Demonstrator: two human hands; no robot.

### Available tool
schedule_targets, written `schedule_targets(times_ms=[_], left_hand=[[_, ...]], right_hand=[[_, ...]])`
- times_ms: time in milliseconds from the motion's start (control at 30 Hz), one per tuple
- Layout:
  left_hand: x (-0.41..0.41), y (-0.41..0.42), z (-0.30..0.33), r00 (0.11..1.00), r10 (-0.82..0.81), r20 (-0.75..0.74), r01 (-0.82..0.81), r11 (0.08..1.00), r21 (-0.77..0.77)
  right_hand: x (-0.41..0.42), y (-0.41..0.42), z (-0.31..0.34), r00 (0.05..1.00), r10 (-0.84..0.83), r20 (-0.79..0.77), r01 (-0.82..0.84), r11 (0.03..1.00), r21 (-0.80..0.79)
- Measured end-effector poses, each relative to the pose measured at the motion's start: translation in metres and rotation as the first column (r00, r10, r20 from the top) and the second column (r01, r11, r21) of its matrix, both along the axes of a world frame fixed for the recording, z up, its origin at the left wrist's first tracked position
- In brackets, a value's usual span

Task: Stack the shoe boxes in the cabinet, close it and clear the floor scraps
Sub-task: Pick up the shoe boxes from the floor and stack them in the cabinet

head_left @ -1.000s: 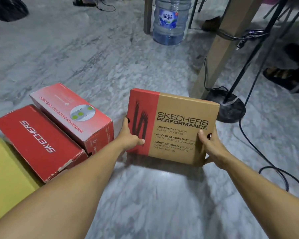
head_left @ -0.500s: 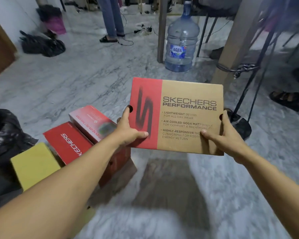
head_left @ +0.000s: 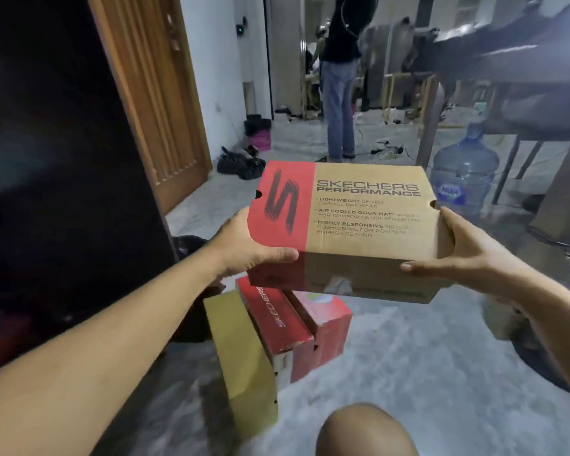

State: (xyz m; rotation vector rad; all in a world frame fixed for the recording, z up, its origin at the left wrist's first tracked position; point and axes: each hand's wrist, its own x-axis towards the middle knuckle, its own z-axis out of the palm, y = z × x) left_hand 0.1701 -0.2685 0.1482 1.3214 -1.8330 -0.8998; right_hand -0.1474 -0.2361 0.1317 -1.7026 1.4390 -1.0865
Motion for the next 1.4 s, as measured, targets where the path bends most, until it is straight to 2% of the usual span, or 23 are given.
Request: schedule_targets(times_ms=[133,200,300,467,567,767,967,1100,1233,1400], left_hand=[[0.052,0.047,0.038,0.993,0.119,-0.013,-0.119,0.991,-0.054],[0.077,0.071,0.055,0.981,0.189,-0.040,-0.192,0.978,-0.078],[0.120,0.107,0.079,0.947,0.310,-0.090,-0.319,0.942,-0.109],[0.184,0.170,0.117,0.871,0.463,-0.167,-0.488,0.856,-0.171],[0.213,0.205,0.137,0.803,0.534,-0.263,-0.588,0.782,-0.209],[0.265,0.261,0.162,0.580,0.677,-0.453,-0.811,0.528,-0.251],[0.317,0.301,0.183,0.333,0.700,-0.632,-0.940,0.194,-0.281],[0.357,0.311,0.186,0.170,0.666,-0.726,-0.971,-0.010,-0.237],[0.395,0.306,0.181,0.057,0.613,-0.788,-0.979,-0.122,-0.165],[0.445,0.302,0.175,-0.102,0.582,-0.807,-0.928,-0.349,-0.134]], right_hand=[[0.049,0.009,0.042,0.985,-0.014,-0.174,-0.008,0.993,-0.121],[0.073,0.015,0.060,0.986,0.022,-0.168,-0.050,0.985,-0.165],[0.110,0.021,0.085,0.977,0.164,-0.137,-0.190,0.959,-0.210],[0.181,0.029,0.120,0.938,0.345,-0.029,-0.339,0.897,-0.284],[0.227,0.034,0.138,0.898,0.440,0.011,-0.413,0.849,-0.329],[0.327,0.051,0.177,0.751,0.661,0.004,-0.617,0.703,-0.353],[0.436,0.057,0.202,0.607,0.795,-0.005,-0.734,0.557,-0.389],[0.505,0.061,0.214,0.585,0.811,-0.022,-0.743,0.525,-0.416],[0.564,0.058,0.218,0.586,0.810,-0.032,-0.739,0.518,-0.430],[0.624,0.053,0.214,0.560,0.825,-0.076,-0.781,0.495,-0.381]])
